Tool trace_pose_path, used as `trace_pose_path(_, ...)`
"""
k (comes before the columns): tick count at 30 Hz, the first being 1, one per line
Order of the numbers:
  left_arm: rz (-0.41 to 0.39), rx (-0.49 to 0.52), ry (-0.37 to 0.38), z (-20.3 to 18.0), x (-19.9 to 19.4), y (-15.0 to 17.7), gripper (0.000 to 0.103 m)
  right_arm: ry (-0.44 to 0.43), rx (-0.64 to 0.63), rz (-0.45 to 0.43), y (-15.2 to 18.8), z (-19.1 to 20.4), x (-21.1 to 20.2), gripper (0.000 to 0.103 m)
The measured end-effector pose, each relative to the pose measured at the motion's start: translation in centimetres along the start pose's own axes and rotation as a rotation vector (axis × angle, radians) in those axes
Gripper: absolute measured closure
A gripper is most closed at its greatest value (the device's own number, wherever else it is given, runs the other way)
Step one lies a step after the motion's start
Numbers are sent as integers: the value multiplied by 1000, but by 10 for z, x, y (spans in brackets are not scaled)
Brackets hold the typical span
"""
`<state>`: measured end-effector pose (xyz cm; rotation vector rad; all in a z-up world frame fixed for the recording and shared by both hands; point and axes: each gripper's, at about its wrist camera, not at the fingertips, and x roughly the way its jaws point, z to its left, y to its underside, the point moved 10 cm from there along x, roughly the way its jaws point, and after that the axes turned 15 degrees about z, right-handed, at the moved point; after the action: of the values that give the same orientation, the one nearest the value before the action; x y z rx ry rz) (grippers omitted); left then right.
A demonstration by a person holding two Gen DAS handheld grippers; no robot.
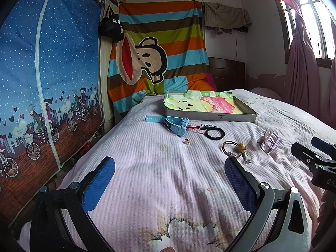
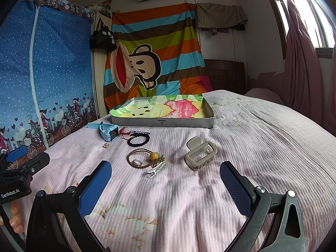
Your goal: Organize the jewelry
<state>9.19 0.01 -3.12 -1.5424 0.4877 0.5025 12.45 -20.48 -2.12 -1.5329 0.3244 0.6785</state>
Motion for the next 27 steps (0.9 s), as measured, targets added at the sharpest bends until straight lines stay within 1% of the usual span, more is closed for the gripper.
trace_pose_path(11,-2,0,-1,0,0,0,1,-1,1,0,1,1,-2,0)
trace_pose_path(27,-5,-7,-3,11,-1,-3,1,-1,0,-2,0,1,-3,0)
